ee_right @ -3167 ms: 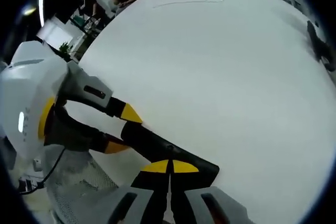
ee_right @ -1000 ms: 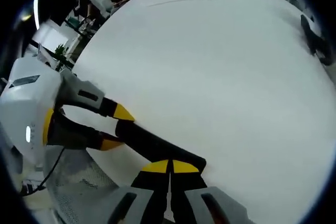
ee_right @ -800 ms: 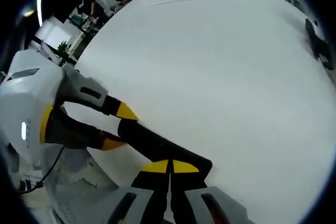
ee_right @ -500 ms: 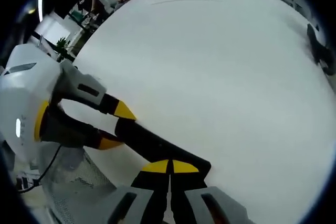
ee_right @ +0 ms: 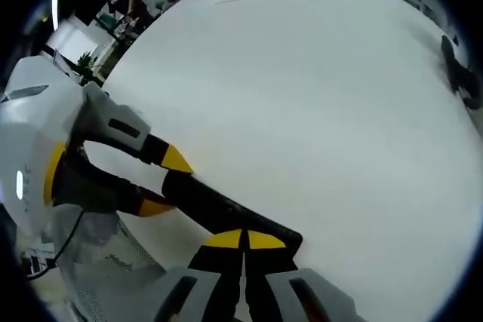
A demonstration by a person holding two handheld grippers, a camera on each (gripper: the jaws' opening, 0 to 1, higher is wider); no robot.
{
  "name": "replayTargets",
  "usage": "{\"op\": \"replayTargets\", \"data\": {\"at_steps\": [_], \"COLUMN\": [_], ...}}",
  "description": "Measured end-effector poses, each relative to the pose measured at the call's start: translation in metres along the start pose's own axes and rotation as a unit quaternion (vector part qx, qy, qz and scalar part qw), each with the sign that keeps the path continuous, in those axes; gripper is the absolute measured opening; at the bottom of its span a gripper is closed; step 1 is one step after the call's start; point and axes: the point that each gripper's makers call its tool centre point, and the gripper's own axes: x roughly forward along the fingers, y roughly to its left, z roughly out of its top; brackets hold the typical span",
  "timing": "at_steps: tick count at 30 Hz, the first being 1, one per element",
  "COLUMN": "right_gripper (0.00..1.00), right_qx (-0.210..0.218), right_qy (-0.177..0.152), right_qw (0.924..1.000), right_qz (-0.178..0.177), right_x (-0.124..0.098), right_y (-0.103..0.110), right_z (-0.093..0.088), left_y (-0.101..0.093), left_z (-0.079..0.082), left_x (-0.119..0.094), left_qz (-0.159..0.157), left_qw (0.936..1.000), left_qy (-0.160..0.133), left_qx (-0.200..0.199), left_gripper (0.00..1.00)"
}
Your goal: Press the specified remote control buttons in sequence, fully releasing each button before pressing the next.
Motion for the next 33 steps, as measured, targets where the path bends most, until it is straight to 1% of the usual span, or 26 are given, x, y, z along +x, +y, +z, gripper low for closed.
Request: {"op": "replayTargets", "data": {"at_steps": [7, 13, 17, 18, 23, 27, 33], "right_gripper": [0.0, 0.0, 0.0, 0.0, 0.0, 0.0, 0.0], "right_qx": [0.027, 0.038, 0.05, 0.052, 0.049, 0.042, 0.037], "right_qy": [-0.01, -0.012, -0.019, -0.028, -0.054, -0.058, -0.052], "right_qw": [0.9995, 0.9989, 0.9979, 0.9973, 0.9956, 0.9955, 0.9953], "right_qz": [0.014, 0.024, 0.038, 0.044, 0.059, 0.062, 0.073], "right_x": [-0.001, -0.002, -0.003, -0.005, -0.007, -0.003, 0.007], "right_y": [-0.001, -0.001, -0.001, 0.001, 0.008, 0.011, 0.017], "right_z": [0.0, 0.001, 0.002, 0.005, 0.018, 0.022, 0.023], "left_y": [-0.001, -0.001, -0.001, -0.001, -0.001, -0.001, -0.001], "left_z": [0.0, 0.0, -0.001, 0.0, 0.0, -0.001, 0.0], "left_x": [0.0, -0.001, -0.001, -0.001, -0.001, -0.001, -0.001], "left_qz": [0.005, 0.012, 0.018, 0.018, 0.012, 0.007, 0.003], "left_qw": [1.0, 0.9999, 0.9998, 0.9998, 0.9998, 1.0, 1.0], "left_qy": [0.005, 0.01, 0.009, 0.009, 0.013, 0.006, -0.001], "left_qx": [0.0, 0.0, 0.001, 0.001, 0.005, 0.002, -0.003], "left_gripper": [0.23, 0.23, 0.22, 0.22, 0.22, 0.22, 0.22]}}
